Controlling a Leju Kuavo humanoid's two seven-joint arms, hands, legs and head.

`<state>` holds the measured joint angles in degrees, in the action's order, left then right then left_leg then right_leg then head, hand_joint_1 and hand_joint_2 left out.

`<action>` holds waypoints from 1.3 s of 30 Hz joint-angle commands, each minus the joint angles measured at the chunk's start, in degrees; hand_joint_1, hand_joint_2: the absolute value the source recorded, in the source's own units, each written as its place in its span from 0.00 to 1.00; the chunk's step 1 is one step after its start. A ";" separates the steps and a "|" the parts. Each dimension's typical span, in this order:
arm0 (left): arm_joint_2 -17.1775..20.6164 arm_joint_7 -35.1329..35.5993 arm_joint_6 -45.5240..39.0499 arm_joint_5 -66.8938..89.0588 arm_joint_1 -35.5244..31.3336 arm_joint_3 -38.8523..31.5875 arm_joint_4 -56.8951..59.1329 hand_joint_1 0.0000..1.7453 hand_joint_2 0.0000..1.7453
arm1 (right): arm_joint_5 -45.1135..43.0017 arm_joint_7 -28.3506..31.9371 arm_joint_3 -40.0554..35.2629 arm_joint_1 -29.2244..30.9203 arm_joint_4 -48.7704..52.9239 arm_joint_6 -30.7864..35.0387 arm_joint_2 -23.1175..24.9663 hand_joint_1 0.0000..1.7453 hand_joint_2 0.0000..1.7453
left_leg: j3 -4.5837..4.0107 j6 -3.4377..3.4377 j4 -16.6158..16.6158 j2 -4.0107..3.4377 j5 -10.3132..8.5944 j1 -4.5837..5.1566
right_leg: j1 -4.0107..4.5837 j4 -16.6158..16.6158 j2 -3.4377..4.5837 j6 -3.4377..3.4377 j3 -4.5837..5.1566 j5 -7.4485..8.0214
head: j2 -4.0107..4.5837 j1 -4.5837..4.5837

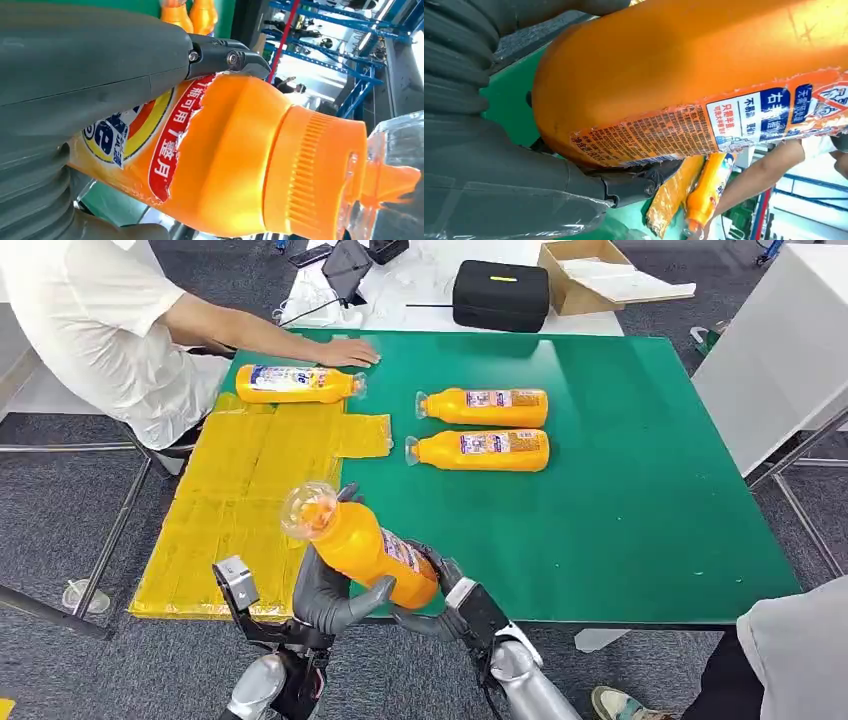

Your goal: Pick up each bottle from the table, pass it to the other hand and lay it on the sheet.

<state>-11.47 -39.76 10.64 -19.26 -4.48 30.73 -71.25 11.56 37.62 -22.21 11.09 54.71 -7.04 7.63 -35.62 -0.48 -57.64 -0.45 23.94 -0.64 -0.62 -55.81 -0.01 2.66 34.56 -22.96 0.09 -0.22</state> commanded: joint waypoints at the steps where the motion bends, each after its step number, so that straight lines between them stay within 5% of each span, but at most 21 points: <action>1: 1.27 -0.24 1.37 2.50 -2.49 1.59 3.29 0.00 1.00 | 0.53 -0.32 -1.86 3.45 -4.40 -0.19 -0.43 1.00 1.00 | 0.21 -0.01 -0.01 -0.01 0.06 0.00 | 0.01 0.00 0.03 -0.09 -0.20 -0.05 | 0.00 0.00; 2: 1.16 -0.24 1.73 2.43 -2.60 1.42 3.47 1.00 1.00 | 0.64 -0.35 -2.03 3.54 -4.39 -0.18 -0.41 1.00 1.00 | 0.31 -0.02 -0.02 0.01 0.10 0.00 | 0.01 -0.03 0.03 -0.12 -0.29 -0.09 | 0.00 0.00; 25: 0.60 3.66 8.06 0.46 -3.25 0.37 9.38 1.00 1.00 | 1.68 -0.56 -4.81 3.35 -0.47 -0.53 -0.42 0.98 1.00 | 0.21 -0.01 0.01 -0.04 0.07 0.02 | -0.01 -0.01 0.07 -0.08 -0.19 -0.05 | 0.00 -0.02; 26: 0.66 4.78 9.39 -0.94 -3.26 0.12 9.51 1.00 1.00 | 1.55 -0.47 -4.82 3.28 -0.34 -0.72 -0.37 0.87 1.00 | 0.13 -0.01 0.03 -0.04 0.04 0.02 | -0.01 0.01 0.07 -0.06 -0.12 -0.01 | 0.00 -0.02; 27: 0.64 5.26 9.23 -1.25 -3.11 -0.19 9.22 1.00 1.00 | 1.21 -0.45 -4.68 3.11 -0.14 -1.05 -0.30 0.53 1.00 | 0.09 -0.01 0.03 -0.05 0.02 0.03 | -0.03 0.01 0.06 -0.04 -0.07 0.00 | 0.00 0.00; 28: 0.68 5.38 9.18 -1.35 -3.08 -0.33 9.02 1.00 1.00 | 1.14 -0.46 -4.69 3.03 -0.05 -1.15 -0.32 0.00 1.00 | 0.20 -0.01 0.02 -0.08 0.07 0.02 | -0.01 -0.01 0.11 -0.08 -0.17 -0.04 | 0.00 -0.02; 29: 0.77 5.57 8.35 -1.00 -2.82 -0.69 8.16 1.00 1.00 | 1.05 -0.65 -4.54 2.69 0.16 -1.09 -0.15 0.00 1.00 | 0.14 -0.01 0.02 -0.07 0.05 0.02 | -0.01 0.00 0.09 -0.06 -0.12 -0.02 | 0.00 0.00; 31: 1.52 5.79 -0.84 4.75 -0.91 -2.23 2.84 1.00 1.00 | 14.12 -0.18 -7.42 0.68 3.21 15.47 -0.94 0.00 1.00 | 0.22 -0.01 0.01 -0.07 0.09 0.01 | 0.00 -0.01 0.10 -0.08 -0.19 -0.06 | 0.00 0.00; 32: 1.90 6.28 -2.17 6.02 -0.07 -3.14 0.44 1.00 1.00 | 16.01 -0.10 -7.81 -0.65 4.56 18.27 -1.24 0.00 0.00 | 0.17 0.00 0.00 -0.08 0.09 0.01 | 0.00 -0.02 0.11 -0.08 -0.14 -0.06 | 0.00 0.02; 34: 2.06 6.39 -5.17 8.71 1.52 -5.53 -4.07 1.00 1.00 | 23.70 -0.74 -7.52 -4.42 7.66 30.59 -2.82 0.00 0.00 | 0.30 -0.01 -0.08 -0.03 0.20 -0.02 | 0.04 -0.08 0.08 -0.13 -0.30 -0.17 | 0.00 0.00; 39: 0.89 10.40 -1.61 -2.69 4.56 -10.86 -11.48 1.00 1.00 | 23.01 0.52 -1.82 -10.32 12.91 39.46 -5.28 0.00 0.00 | 0.18 -0.03 0.00 0.18 0.11 -0.02 | 0.03 0.01 -0.14 -0.08 -0.25 -0.15 | 0.00 -0.02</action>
<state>-11.37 -33.42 6.25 -12.46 -4.21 27.60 -72.33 34.30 37.00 -26.67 7.59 58.89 22.88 6.84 -35.67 -0.49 -57.64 -0.39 23.94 -0.64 -0.63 -55.81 -0.06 2.66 34.58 -22.97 0.09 -0.24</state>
